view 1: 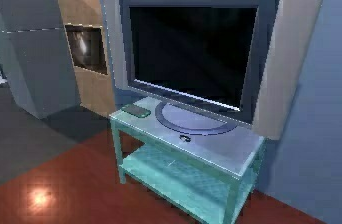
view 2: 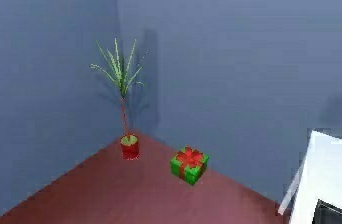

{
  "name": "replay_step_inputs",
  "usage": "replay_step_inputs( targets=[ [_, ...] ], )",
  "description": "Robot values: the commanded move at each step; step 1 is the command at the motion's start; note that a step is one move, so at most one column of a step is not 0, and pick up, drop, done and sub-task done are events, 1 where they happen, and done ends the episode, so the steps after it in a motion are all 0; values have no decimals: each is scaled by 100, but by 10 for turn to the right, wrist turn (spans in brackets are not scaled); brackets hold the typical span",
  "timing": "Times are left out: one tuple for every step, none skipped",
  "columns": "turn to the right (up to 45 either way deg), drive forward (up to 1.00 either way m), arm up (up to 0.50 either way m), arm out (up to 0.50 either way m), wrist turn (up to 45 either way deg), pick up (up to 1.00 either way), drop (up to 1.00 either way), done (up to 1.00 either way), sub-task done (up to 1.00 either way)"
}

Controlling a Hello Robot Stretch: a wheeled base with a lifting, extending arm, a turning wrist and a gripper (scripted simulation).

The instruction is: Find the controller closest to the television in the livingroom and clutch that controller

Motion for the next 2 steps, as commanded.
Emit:
replay_step_inputs(
  targets=[
    [0, 50, 0, 0, 0, 0, 0, 0, 0],
    [-450, 0, 0, 0, 0, 0, 0, 0, 0]
  ],
)
